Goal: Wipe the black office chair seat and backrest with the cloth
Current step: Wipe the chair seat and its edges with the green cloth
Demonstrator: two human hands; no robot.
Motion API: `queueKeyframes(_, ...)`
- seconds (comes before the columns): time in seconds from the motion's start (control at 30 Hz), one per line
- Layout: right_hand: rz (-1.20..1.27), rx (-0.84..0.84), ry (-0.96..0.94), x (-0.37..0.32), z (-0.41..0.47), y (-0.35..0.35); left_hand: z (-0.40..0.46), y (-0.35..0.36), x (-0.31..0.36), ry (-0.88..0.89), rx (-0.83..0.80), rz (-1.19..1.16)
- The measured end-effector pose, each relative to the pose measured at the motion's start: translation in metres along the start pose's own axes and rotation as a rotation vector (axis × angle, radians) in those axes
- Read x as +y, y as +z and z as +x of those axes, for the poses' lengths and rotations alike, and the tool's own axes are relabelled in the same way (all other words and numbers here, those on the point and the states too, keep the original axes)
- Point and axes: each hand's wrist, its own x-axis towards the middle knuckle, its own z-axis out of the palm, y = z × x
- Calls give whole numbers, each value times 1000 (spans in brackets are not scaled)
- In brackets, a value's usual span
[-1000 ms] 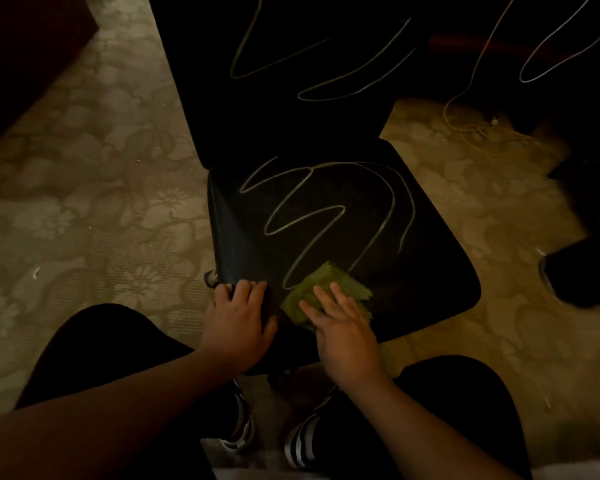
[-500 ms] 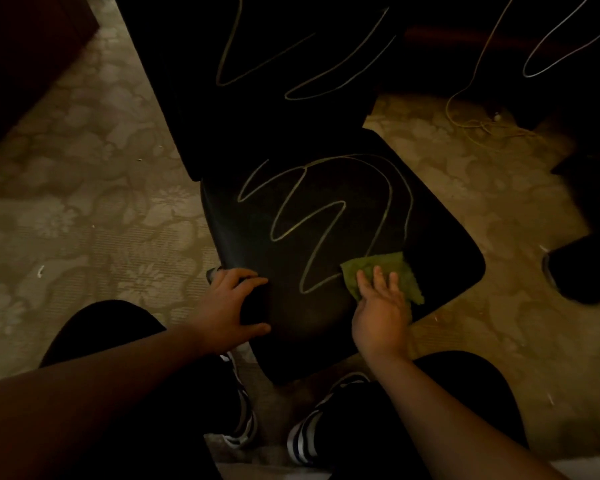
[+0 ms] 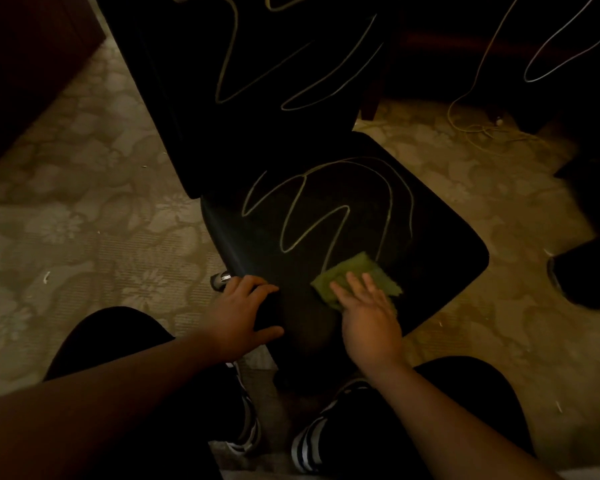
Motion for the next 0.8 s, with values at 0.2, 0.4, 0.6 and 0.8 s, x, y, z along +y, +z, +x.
queueKeyframes(0.2,45,29,246,36,12,-6,6,-12,-21,-128,-67,12)
queueKeyframes(0.4,28,-62,49,-10,4,-5,10,-7,-2,-191,-34,31)
queueKeyframes(0.6,-53,-246,-391,-49,-4,1,5,7,3,-186,-1,30)
queueKeyframes(0.8,31,-84,-179,-19,-3,-2,0,7,6,-115,18,27)
